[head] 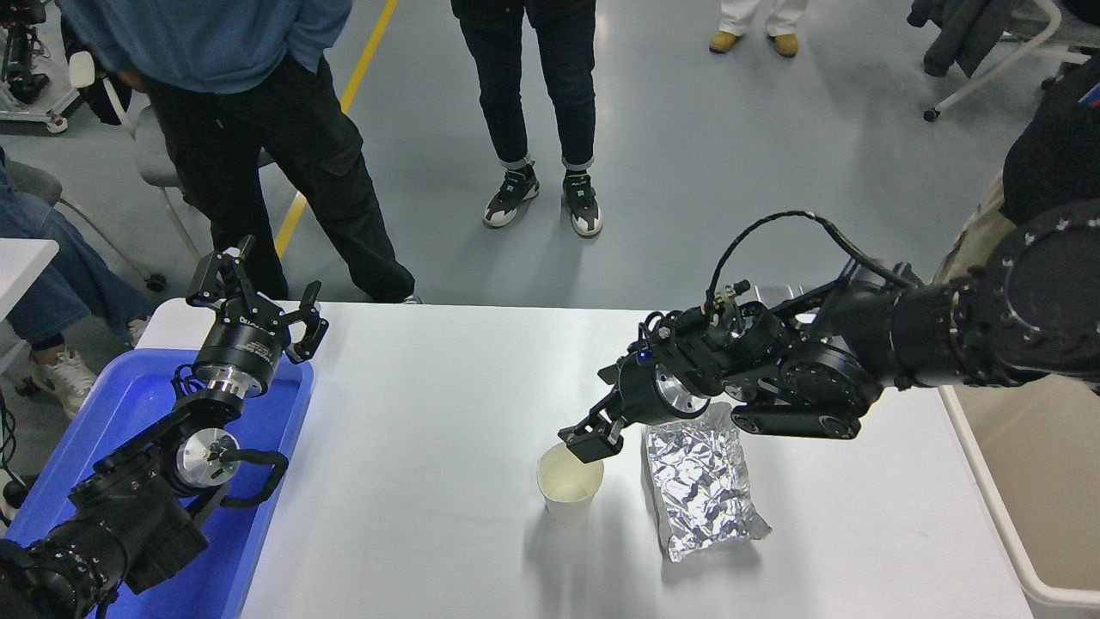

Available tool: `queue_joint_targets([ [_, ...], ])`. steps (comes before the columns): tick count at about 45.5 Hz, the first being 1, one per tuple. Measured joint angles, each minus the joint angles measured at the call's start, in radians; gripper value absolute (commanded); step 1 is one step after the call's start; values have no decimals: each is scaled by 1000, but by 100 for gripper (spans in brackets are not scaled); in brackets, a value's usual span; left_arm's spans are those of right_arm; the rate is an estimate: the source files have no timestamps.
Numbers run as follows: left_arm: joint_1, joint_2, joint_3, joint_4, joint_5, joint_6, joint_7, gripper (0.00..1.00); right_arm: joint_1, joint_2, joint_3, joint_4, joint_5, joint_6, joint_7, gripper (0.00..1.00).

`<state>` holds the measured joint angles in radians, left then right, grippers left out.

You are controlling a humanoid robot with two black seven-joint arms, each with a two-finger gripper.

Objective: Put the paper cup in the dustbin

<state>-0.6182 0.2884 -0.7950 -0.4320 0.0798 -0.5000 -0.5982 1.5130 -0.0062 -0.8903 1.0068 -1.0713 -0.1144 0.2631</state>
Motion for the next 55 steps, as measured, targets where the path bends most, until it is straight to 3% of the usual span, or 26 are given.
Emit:
queue_joint_targets([
  [30, 0, 0, 0, 0, 0, 0, 0, 100, -122, 6, -2, -102, 28, 14, 32, 95],
  [32, 0, 0, 0, 0, 0, 0, 0, 100, -129, 6, -2, -107, 29, 14, 34, 88],
  [36, 0, 0, 0, 0, 0, 0, 0, 100, -139, 6, -2, -116, 30, 13, 37, 60],
  [39, 0, 0, 0, 0, 0, 0, 0, 100, -144, 6, -2, -122, 31, 12, 42, 36],
  [42, 0, 0, 0, 0, 0, 0, 0, 100, -145, 6, -2, -126, 31, 12, 49, 5],
  [43, 0, 0, 0, 0, 0, 0, 0, 100, -145, 6, -3, -127, 31, 12, 51, 0],
  [55, 0, 0, 0, 0, 0, 0, 0, 100, -125, 6, -10, -131, 32, 16, 83, 0],
])
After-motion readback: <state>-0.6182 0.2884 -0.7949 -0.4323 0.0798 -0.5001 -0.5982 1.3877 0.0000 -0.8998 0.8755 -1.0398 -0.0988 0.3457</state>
